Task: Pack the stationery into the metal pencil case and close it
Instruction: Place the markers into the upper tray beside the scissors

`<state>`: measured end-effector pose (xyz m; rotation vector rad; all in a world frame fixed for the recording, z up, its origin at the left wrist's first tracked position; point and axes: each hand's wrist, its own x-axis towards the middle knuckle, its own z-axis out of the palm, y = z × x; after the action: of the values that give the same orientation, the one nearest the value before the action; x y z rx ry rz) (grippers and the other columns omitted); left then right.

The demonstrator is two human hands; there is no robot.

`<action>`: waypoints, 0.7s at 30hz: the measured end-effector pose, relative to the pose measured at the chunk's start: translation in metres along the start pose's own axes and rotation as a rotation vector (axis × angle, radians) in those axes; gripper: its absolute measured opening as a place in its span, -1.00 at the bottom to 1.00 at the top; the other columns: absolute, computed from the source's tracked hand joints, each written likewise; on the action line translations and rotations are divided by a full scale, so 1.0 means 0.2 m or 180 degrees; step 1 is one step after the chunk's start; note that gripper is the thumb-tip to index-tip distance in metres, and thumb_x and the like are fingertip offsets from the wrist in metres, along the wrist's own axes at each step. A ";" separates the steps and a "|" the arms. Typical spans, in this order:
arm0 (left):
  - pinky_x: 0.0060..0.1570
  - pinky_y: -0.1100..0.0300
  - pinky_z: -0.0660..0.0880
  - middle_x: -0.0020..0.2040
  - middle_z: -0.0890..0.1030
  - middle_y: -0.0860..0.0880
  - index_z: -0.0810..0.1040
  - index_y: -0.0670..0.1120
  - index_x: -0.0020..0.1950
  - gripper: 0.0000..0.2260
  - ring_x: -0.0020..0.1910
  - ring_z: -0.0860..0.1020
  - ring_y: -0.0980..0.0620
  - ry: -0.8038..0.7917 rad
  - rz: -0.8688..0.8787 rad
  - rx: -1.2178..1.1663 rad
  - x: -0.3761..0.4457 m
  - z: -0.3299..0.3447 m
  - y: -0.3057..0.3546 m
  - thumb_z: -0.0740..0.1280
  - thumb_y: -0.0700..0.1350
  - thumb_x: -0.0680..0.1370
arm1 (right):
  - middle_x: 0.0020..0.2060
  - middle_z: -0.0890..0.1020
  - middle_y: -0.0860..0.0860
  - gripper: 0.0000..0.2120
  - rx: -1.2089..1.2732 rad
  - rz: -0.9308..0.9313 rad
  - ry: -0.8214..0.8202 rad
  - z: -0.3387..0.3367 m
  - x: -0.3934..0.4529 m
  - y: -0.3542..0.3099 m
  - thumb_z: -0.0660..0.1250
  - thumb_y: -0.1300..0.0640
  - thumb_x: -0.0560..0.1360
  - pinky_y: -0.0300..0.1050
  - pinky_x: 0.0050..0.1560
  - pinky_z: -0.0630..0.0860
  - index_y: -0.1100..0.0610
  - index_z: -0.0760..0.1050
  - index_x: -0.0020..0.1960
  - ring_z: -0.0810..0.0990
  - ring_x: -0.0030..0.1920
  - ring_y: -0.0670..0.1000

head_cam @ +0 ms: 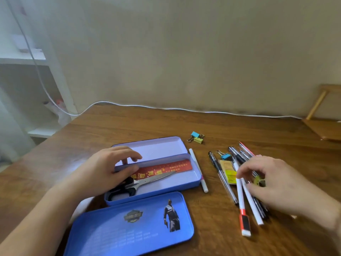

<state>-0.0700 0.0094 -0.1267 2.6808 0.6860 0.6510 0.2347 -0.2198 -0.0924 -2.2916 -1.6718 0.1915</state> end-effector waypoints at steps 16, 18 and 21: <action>-0.36 0.07 0.45 -0.38 0.43 0.06 0.55 0.12 -0.06 -0.91 -0.40 0.38 0.11 0.0726 0.0056 0.0040 -0.02 0.07 0.14 0.30 0.06 0.48 | 0.09 0.39 -0.39 -0.77 -0.0643 -0.1530 -0.0658 -0.04 -0.08 0.01 0.26 -0.02 0.47 -0.43 -0.08 0.33 -0.31 0.45 0.07 0.37 0.09 -0.34; -0.36 0.20 0.37 -0.37 0.41 0.05 0.54 0.11 -0.08 -0.95 -0.44 0.32 0.12 0.1173 -0.0256 -0.0067 -0.02 0.04 0.09 0.35 -0.03 0.48 | 0.11 0.37 -0.38 -0.83 -0.0676 -0.1679 -0.0670 -0.01 -0.08 0.01 0.28 -0.09 0.48 -0.38 -0.03 0.38 -0.30 0.44 0.05 0.37 0.12 -0.32; -0.42 0.33 0.23 -0.43 0.36 0.06 0.57 -0.02 -0.14 -0.84 -0.48 0.25 0.13 0.1728 -0.0764 -0.0455 -0.01 0.01 0.04 0.40 -0.28 0.51 | 0.08 0.39 -0.39 -0.88 -0.0785 -0.1853 -0.0587 0.00 -0.07 0.00 0.30 -0.13 0.48 -0.36 -0.07 0.40 -0.34 0.40 -0.03 0.36 0.12 -0.30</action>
<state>-0.0676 0.0021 -0.1257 2.2445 1.0270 1.3191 0.2288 -0.2335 -0.0939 -1.8724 -2.4952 0.0697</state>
